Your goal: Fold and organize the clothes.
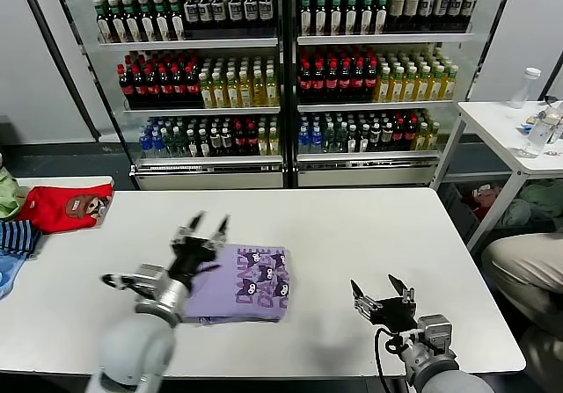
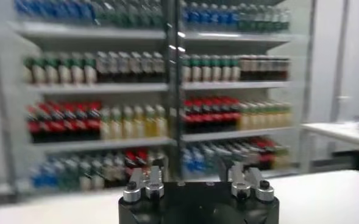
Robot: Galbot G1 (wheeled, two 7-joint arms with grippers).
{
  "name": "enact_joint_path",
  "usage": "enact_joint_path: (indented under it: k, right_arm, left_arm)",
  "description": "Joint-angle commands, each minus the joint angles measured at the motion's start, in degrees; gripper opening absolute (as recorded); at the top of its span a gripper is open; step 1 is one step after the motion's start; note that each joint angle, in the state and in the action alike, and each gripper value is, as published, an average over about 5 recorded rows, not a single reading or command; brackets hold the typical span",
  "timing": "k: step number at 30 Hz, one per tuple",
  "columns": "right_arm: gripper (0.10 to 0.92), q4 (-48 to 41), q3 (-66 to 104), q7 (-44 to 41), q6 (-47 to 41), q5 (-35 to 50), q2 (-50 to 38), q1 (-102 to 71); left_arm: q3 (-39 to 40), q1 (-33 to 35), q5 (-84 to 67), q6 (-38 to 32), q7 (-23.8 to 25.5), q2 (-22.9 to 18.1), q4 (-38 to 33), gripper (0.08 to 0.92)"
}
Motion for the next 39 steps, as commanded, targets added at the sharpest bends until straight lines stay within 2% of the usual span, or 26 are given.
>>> enact_joint_path:
  k: [1,5,8,17,23,26,39]
  right_arm:
    - [0.823,-9.05,-11.57,0.83,0.01,3.97,2.02,14.04]
    - [0.823,-15.67,-21.52,4.47,-0.03,10.65,6.78,23.09]
    - [0.823,-20.90,-27.46,7.72,-0.06,14.13,10.55,27.69]
    - [0.823,-27.43,-31.34,12.95,-0.10,17.65,14.30,29.69]
    - [0.817,-27.02,-30.08,17.02,-0.09,20.15,13.07,27.50]
    - [0.765,-26.46,-29.39,16.82,-0.06,20.33,12.84,26.90]
    - [0.388,-24.47,-27.36,13.64,0.11,18.11,11.59,26.24]
  left_arm:
    - [-19.01,7.93,3.79,-9.60,0.87,9.78,3.91,0.675]
    - [-16.98,11.20,8.07,-13.09,2.86,5.81,3.15,0.783]
    - [-16.39,11.69,8.51,-13.82,3.58,4.07,2.66,0.816]
    - [-16.40,12.35,8.58,-14.99,4.01,2.56,3.55,0.823]
    - [-15.48,12.61,8.59,-15.56,4.21,1.52,3.80,0.823]
    - [-15.32,12.59,8.56,-15.78,4.20,1.36,4.12,0.823]
    - [-15.39,12.88,8.55,-16.25,4.16,0.58,3.99,0.823]
